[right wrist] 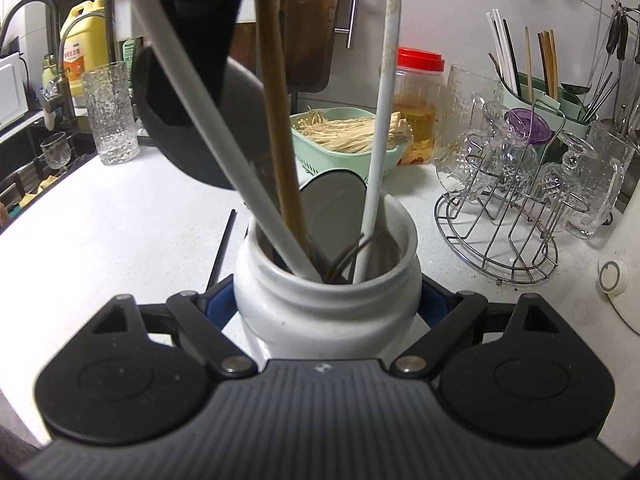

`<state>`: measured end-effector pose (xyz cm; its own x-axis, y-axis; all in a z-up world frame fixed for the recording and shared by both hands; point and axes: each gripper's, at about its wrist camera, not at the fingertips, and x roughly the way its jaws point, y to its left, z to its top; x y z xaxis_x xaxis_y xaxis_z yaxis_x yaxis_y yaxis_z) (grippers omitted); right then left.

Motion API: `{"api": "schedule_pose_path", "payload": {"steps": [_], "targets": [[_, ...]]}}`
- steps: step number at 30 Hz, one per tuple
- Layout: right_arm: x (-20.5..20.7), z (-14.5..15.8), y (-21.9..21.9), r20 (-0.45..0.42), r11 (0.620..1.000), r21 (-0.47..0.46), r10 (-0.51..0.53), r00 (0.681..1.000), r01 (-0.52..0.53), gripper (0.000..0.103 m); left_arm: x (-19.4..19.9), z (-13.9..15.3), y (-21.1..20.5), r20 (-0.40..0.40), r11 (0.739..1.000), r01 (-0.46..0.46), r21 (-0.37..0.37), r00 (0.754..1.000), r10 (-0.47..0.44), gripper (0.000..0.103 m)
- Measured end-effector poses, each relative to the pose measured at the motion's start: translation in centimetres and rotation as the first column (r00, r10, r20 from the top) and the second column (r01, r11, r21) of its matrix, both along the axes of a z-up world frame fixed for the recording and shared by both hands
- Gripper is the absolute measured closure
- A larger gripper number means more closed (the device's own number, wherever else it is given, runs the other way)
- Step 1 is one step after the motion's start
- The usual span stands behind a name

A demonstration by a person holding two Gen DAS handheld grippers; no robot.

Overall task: Organize utensils
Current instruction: 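Lower the silver spoon into the jar and open the left gripper, then move the left gripper toward the white ceramic soup spoon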

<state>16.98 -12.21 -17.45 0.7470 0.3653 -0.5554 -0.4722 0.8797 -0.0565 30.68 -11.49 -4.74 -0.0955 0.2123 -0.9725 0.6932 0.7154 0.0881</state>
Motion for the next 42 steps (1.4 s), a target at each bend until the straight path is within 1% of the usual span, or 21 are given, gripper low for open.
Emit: {"api": "schedule_pose_path", "payload": {"steps": [1, 3, 5, 6, 7, 8, 9, 10, 12, 15, 19, 21, 24, 27, 31, 33, 37, 40, 42], "targets": [[0.0, 0.0, 0.0, 0.000, 1.000, 0.000, 0.000, 1.000, 0.000, 0.012, 0.1, 0.0, 0.2, 0.004, 1.000, -0.008, -0.007, 1.000, 0.008, 0.096], [0.1, 0.0, 0.0, -0.002, 1.000, -0.001, -0.001, 1.000, 0.001, 0.011, 0.0, 0.3, 0.7, -0.003, 0.999, -0.014, -0.044, 1.000, 0.014, 0.096], [0.1, 0.0, 0.0, -0.003, 1.000, -0.002, -0.001, 1.000, 0.001, 0.012, -0.4, 0.7, 0.9, 0.036, 0.999, -0.007, -0.045, 0.999, 0.008, 0.093], [0.1, 0.0, 0.0, -0.004, 1.000, -0.002, -0.002, 1.000, 0.002, 0.012, -0.6, 1.0, 1.1, 0.050, 0.999, -0.001, -0.048, 0.999, 0.003, 0.089], [0.1, 0.0, 0.0, -0.005, 1.000, -0.003, -0.002, 1.000, 0.002, 0.011, -0.7, 1.3, 1.2, 0.059, 0.998, 0.000, -0.065, 0.998, 0.003, 0.080], [0.1, 0.1, 0.1, -0.005, 1.000, -0.003, -0.001, 1.000, 0.001, 0.011, -0.7, 1.7, 1.4, 0.073, 0.996, -0.005, -0.084, 0.997, 0.012, 0.073], [0.1, 0.1, 0.1, -0.004, 1.000, -0.004, 0.000, 1.000, 0.000, 0.011, -0.7, 2.2, 1.6, 0.097, 0.995, -0.011, -0.097, 0.995, 0.020, 0.062], [0.1, 0.0, 0.1, -0.005, 1.000, -0.005, 0.001, 1.000, -0.001, 0.011, -0.8, 2.7, 1.8, 0.117, 0.993, -0.010, -0.114, 0.993, 0.023, 0.061], [0.2, 0.1, 0.1, -0.007, 1.000, -0.008, 0.004, 1.000, -0.004, 0.011, -1.1, 3.5, 2.2, 0.152, 0.989, -0.008, -0.147, 0.988, 0.031, 0.061], [0.3, 0.1, 0.1, -0.012, 1.000, -0.011, 0.006, 1.000, -0.006, 0.011, -1.7, 4.9, 2.9, 0.204, 0.976, -0.029, -0.217, 0.976, 0.074, 0.061], [0.4, 0.2, 0.1, -0.018, 1.000, -0.014, 0.010, 1.000, -0.011, 0.011, -3.0, 6.6, 4.4, 0.263, 0.944, -0.064, -0.323, 0.952, 0.155, 0.061], [0.4, 0.2, 0.1, -0.020, 1.000, -0.016, 0.012, 1.000, -0.012, 0.011, -3.8, 7.1, 5.1, 0.289, 0.929, -0.076, -0.361, 0.938, 0.189, 0.061], [0.5, 0.2, 0.1, -0.029, 1.000, -0.018, 0.018, 0.999, -0.019, 0.011, -5.1, 7.5, 6.5, 0.312, 0.911, -0.092, -0.401, 0.922, 0.231, 0.061], [0.6, 0.3, 0.0, -0.036, 0.999, -0.022, 0.022, 0.999, -0.023, 0.011, -6.2, 7.6, 8.1, 0.317, 0.892, -0.110, -0.439, 0.910, 0.269, 0.061], [0.5, 0.3, 0.0, -0.038, 0.999, -0.023, 0.025, 0.999, -0.026, 0.011, -7.1, 7.6, 10.6, 0.334, 0.859, -0.149, -0.490, 0.878, 0.343, 0.061], [0.5, 0.3, 0.0, -0.036, 0.999, -0.021, 0.024, 0.999, -0.025, 0.011, -7.5, 7.7, 11.5, 0.353, 0.850, -0.166, -0.500, 0.857, 0.375, 0.061], [0.4, 0.3, -0.1, -0.037, 0.999, -0.015, 0.027, 0.999, -0.028, 0.012, -8.6, 7.6, 13.7, 0.381, 0.818, -0.188, -0.544, 0.813, 0.441, 0.061], [0.3, 0.3, -0.1, -0.037, 0.999, -0.019, 0.031, 0.999, -0.031, 0.011, -9.2, 6.8, 15.3, 0.382, 0.789, -0.213, -0.577, 0.783, 0.491, 0.061], [0.3, 0.3, 0.0, -0.034, 0.999, -0.025, 0.035, 0.999, -0.035, 0.011, -9.5, 6.0, 16.3, 0.391, 0.780, -0.220, -0.585, 0.766, 0.510, 0.061]]}}
